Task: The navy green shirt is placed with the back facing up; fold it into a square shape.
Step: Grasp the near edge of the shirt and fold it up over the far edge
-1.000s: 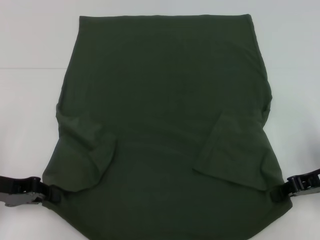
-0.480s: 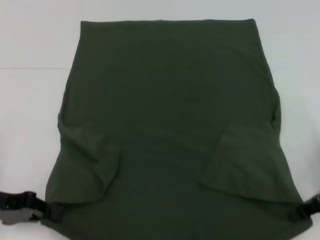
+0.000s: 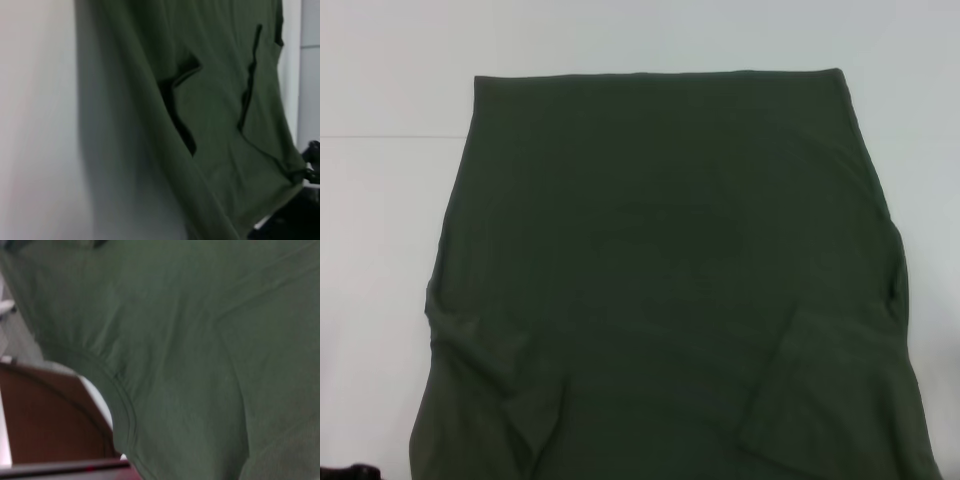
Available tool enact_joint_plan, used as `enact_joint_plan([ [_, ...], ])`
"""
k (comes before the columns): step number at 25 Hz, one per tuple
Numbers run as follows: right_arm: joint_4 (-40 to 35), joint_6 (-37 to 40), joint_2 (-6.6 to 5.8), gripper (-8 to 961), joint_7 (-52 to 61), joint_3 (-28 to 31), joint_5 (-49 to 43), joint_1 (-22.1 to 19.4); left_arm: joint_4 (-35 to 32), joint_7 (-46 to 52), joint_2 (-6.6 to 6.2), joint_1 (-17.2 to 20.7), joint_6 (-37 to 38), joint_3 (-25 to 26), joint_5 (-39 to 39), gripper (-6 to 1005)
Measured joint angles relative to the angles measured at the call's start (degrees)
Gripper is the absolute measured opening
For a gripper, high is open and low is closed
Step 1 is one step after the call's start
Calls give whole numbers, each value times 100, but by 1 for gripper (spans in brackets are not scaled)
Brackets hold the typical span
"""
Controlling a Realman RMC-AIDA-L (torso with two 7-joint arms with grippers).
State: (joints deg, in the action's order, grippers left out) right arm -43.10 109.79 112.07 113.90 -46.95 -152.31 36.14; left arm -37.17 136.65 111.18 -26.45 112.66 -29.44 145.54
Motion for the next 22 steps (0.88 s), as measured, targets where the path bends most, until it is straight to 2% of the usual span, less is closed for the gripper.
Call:
enact_joint_plan([
  [4, 9, 103, 79, 59, -147, -106, -45, -2, 85, -70, 10, 25, 130, -47, 2, 44],
  [11, 74, 72, 68, 60, -186, 92, 12, -13, 173, -191, -18, -100, 177, 70, -77, 43],
  [15, 63, 66, 8, 59, -249, 653, 142, 5, 175, -217, -83, -292, 124, 618, -369, 43],
  [18, 41, -7, -85, 59, -222, 1294, 220, 40, 175, -186, -125, -444, -100, 1060, -558, 43],
  [19, 46, -83, -150, 59, -215, 1788, 330, 59, 176, -177, -130, -497, -215, 1190, -607, 43],
  [21, 51, -125, -174, 59, -210, 1965, 403, 60, 177, -174, -126, -567, -503, 1390, -727, 44],
  [22, 66, -284, -215, 59, -157, 2339, 659, 48, 180, -174, -112, -604, -699, 1494, -814, 44],
])
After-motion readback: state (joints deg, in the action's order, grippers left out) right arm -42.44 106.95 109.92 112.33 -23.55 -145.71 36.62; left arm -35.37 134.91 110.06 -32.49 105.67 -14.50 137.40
